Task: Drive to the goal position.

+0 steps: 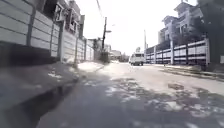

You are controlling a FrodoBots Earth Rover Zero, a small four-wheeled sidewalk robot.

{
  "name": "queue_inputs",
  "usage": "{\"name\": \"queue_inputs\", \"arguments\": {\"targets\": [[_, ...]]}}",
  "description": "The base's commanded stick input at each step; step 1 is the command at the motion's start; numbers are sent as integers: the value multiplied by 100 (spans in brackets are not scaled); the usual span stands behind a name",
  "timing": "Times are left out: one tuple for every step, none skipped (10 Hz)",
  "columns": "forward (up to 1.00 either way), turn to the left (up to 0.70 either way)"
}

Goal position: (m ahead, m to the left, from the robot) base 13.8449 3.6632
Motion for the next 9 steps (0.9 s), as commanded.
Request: {"name": "queue_inputs", "arguments": {"targets": [[100, -2], [100, -2], [100, -2], [100, -2], [100, -2], [100, -2], [100, -2], [100, -3], [100, -20]]}}
